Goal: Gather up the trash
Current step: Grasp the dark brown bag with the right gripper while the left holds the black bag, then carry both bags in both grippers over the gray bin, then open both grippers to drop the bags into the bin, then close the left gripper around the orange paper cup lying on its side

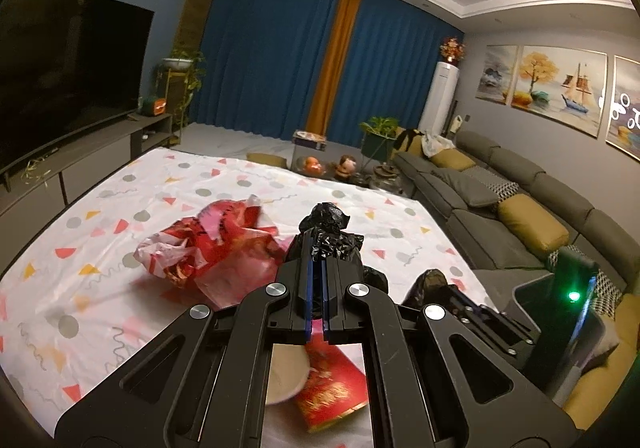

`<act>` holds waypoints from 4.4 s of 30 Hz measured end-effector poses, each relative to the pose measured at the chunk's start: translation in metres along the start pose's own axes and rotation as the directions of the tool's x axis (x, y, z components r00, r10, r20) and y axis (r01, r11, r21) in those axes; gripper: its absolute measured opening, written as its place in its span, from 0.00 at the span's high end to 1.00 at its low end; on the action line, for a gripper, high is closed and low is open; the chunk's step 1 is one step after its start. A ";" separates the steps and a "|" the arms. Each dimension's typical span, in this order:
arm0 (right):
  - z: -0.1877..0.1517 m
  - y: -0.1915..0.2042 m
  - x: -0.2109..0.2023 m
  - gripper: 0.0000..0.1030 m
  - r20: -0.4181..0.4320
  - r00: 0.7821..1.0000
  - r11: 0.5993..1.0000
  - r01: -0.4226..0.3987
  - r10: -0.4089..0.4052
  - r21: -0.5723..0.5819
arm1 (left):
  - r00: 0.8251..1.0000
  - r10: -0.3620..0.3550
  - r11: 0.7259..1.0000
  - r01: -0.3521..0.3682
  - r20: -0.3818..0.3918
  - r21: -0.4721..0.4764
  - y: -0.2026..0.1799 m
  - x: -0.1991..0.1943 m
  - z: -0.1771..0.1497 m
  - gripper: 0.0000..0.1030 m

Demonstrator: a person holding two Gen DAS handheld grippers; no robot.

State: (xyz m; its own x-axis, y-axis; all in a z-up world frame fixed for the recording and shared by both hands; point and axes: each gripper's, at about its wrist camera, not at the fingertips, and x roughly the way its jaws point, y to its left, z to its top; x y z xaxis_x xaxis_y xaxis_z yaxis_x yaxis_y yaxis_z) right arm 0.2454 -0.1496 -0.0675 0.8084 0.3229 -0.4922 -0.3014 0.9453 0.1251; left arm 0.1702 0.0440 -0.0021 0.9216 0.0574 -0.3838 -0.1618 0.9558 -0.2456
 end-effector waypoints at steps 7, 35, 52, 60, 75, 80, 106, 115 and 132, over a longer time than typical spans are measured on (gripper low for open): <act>-0.002 -0.019 -0.042 0.99 0.054 0.998 0.999 0.030 -0.031 0.014 | 0.999 -0.050 0.998 0.050 -0.003 0.037 -0.027 -0.011 -0.007 0.98; 0.001 -0.102 -0.126 0.99 0.160 0.968 0.979 0.183 -0.196 0.090 | 0.965 -0.243 0.950 0.257 -0.093 0.179 -0.145 0.000 -0.036 0.98; -0.002 -0.194 -0.160 0.99 0.174 0.892 0.898 0.375 -0.417 0.228 | 0.877 -0.448 0.843 0.479 -0.170 0.246 -0.264 0.037 -0.046 0.98; -0.022 -0.214 -0.156 0.99 0.113 0.885 0.875 0.416 -0.452 0.248 | 0.821 -0.530 0.779 0.570 -0.213 0.261 -0.303 0.057 -0.074 0.98; -0.030 -0.223 -0.147 0.99 0.071 0.886 0.863 0.425 -0.458 0.273 | 0.751 -0.555 0.719 0.649 -0.358 0.248 -0.313 0.089 -0.107 0.91; -0.028 -0.224 -0.146 0.99 0.064 0.886 0.861 0.427 -0.459 0.277 | 0.768 -0.540 0.733 0.630 -0.343 0.257 -0.305 0.089 -0.110 0.38; -0.045 -0.166 -0.178 0.19 0.138 0.870 0.866 0.430 -0.473 0.256 | 0.961 -0.230 0.948 0.257 -0.152 0.188 -0.172 0.020 -0.089 0.06; -0.054 -0.106 -0.173 0.18 0.142 0.925 0.926 0.324 -0.354 0.194 | 0.993 -0.100 0.979 0.109 -0.062 0.173 -0.087 -0.035 -0.085 0.06; -0.062 0.020 -0.158 0.18 0.157 0.982 0.994 0.094 -0.102 0.061 | 0.995 0.085 0.991 -0.078 -0.058 0.112 0.079 -0.092 -0.095 0.06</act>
State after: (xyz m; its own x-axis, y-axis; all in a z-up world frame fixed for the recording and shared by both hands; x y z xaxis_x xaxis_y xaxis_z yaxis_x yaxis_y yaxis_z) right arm 0.0802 -0.1849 -0.0406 0.9043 0.2281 -0.3607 -0.1931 0.9724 0.1307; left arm 0.0394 0.0873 -0.0707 0.8827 0.1212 -0.4540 -0.1923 0.9747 -0.1137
